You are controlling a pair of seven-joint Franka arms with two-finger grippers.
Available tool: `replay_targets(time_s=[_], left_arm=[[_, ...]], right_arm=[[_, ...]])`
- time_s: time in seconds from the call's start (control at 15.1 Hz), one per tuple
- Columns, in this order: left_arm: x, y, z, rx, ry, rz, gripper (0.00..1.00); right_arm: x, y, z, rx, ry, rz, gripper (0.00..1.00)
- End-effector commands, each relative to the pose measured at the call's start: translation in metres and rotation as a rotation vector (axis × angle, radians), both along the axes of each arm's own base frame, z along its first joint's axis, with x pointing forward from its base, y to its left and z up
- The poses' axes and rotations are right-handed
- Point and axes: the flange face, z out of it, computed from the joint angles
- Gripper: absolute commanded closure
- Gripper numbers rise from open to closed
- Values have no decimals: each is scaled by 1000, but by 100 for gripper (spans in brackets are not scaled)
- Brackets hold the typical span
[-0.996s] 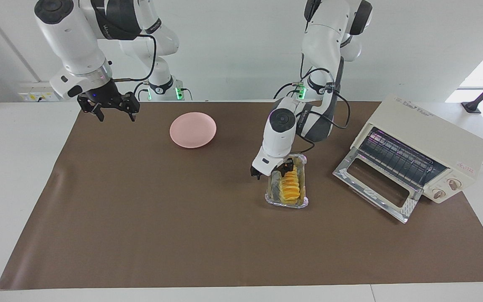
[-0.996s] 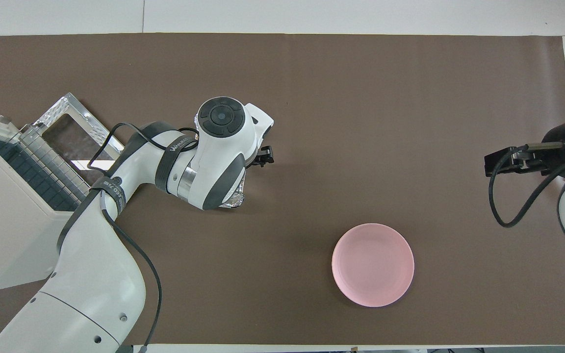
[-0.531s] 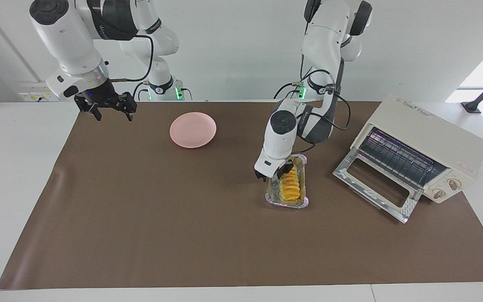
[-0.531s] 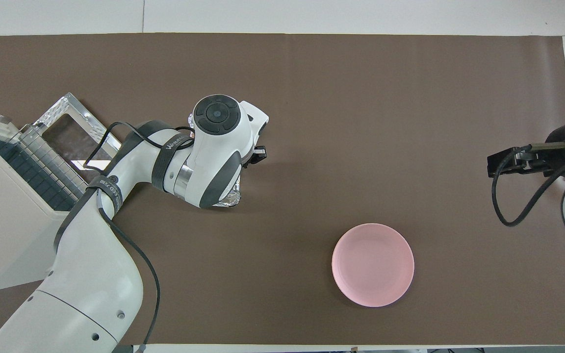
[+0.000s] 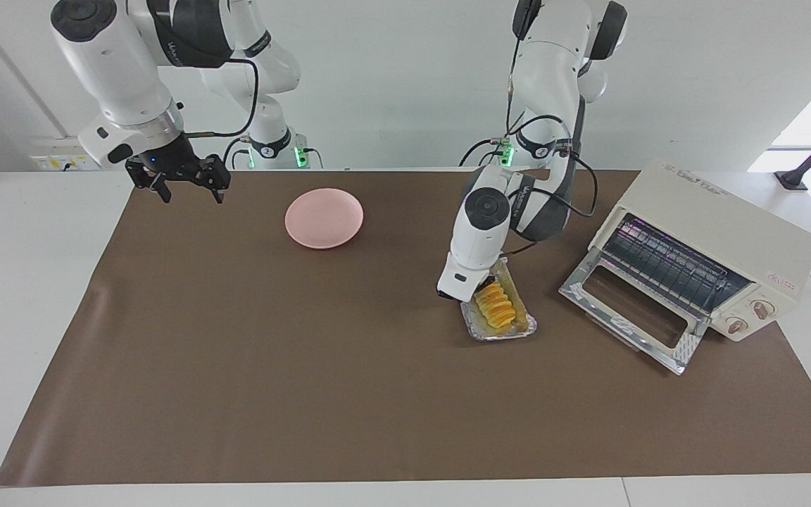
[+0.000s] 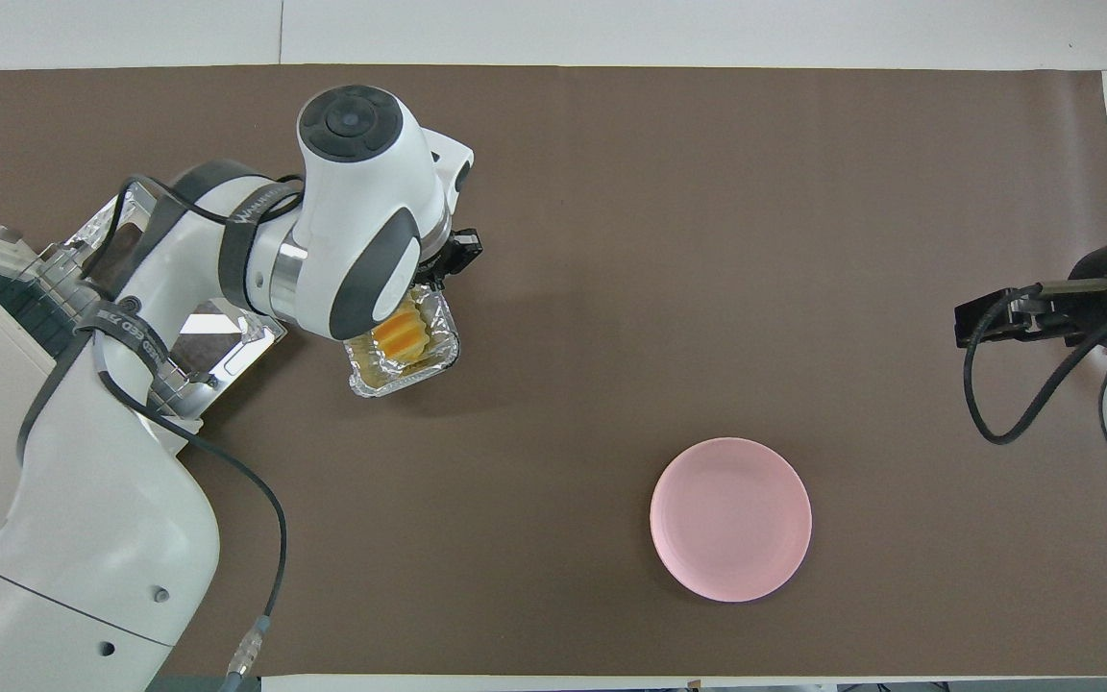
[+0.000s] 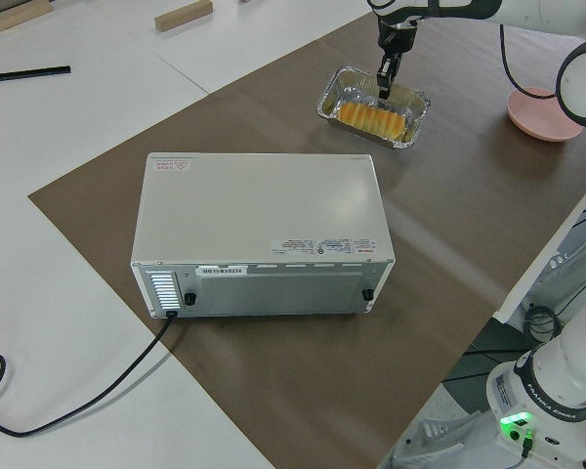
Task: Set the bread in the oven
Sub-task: 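Carry the foil tray with the left gripper into the open oven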
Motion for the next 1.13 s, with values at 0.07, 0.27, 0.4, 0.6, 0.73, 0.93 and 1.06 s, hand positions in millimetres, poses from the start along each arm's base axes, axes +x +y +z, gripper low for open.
replay_targets(time_s=[0.07,0.27,0.4,0.6,0.73,0.93,1.06], left_arm=[[40,72,20,77,-35,136,100],[57,139,36,124,-56,246,100],[62,184,38,166,-41,314,100],[67,227,39,191,-34,378,100],[65,272,35,197,18,436,100],[51,304,27,200,124,413,100],[38,321,17,193,170,406,100]], right_arm=[[-1,-4,3,-13,6,13,0],[-1,-4,3,-13,6,13,0],[-1,-4,3,-13,6,13,0],[-1,-4,3,-13,6,13,0],[-1,-4,3,-13,6,13,0],[-1,-4,3,-13,6,13,0],[-1,-4,3,-13,6,13,0]])
